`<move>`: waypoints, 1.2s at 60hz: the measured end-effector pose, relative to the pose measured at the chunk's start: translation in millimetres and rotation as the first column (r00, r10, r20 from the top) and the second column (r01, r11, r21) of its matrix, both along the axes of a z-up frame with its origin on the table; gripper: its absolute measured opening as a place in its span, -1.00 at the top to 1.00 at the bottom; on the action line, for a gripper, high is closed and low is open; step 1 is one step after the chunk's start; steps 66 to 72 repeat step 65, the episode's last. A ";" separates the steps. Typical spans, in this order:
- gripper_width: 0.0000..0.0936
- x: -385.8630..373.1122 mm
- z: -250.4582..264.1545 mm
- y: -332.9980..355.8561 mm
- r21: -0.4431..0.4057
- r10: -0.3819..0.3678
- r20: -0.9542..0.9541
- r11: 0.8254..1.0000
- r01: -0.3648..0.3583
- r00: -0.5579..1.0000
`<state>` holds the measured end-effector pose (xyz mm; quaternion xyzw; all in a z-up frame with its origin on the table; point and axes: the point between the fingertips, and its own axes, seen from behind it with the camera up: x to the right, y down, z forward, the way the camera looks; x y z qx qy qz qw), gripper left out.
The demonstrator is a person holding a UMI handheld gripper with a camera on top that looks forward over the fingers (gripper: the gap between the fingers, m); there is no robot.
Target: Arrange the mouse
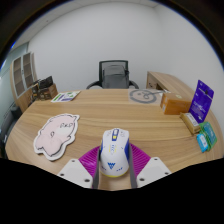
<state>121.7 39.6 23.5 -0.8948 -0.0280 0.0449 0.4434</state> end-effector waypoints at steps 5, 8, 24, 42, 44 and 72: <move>0.08 -76.3 15.9 22.9 0.012 0.001 -0.039 1.000 0.000 0.999; 0.09 -121.4 18.0 37.6 0.006 0.002 -0.062 1.000 -0.002 0.998; 0.08 -239.2 -25.0 90.1 -0.122 -0.007 -0.036 0.992 0.002 0.999; -0.82 -229.1 -21.7 74.1 -0.154 -0.050 0.038 0.987 0.056 0.998; -0.77 -230.8 -13.7 69.2 -0.136 -0.055 0.038 0.989 0.060 0.998; -0.78 -234.4 95.4 -79.2 -0.013 -0.089 -0.101 0.996 0.088 0.991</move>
